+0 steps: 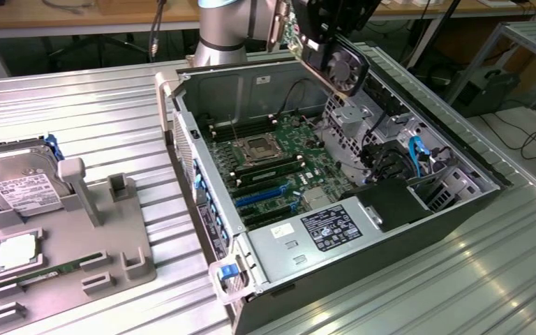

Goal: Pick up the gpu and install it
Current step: 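Insert the gpu into the slot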

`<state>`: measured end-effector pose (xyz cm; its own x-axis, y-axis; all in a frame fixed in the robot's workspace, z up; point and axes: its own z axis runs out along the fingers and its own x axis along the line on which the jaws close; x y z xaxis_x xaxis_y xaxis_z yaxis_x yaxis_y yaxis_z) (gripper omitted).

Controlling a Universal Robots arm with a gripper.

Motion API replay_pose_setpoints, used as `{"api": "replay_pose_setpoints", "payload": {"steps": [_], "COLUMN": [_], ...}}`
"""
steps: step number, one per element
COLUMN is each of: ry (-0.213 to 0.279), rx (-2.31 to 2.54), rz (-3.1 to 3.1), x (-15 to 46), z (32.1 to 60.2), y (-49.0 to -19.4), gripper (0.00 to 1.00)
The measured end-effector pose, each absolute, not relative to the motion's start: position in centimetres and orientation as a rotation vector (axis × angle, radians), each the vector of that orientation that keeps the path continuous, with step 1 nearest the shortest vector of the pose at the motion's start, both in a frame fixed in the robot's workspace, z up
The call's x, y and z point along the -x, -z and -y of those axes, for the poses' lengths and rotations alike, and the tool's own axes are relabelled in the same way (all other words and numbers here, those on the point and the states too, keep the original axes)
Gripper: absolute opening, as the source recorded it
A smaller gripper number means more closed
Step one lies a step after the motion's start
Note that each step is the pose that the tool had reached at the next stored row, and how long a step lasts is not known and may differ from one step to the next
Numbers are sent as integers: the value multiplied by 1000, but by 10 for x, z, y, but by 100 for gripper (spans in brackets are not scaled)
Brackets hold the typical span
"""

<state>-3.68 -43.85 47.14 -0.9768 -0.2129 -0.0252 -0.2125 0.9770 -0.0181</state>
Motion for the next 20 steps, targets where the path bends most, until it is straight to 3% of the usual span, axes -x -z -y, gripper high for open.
{"api": "replay_pose_setpoints", "payload": {"steps": [20], "ry": [17], "rx": [830], "rz": [-3000], "x": [37], "z": [438], "y": [-471], "gripper": [28]}}
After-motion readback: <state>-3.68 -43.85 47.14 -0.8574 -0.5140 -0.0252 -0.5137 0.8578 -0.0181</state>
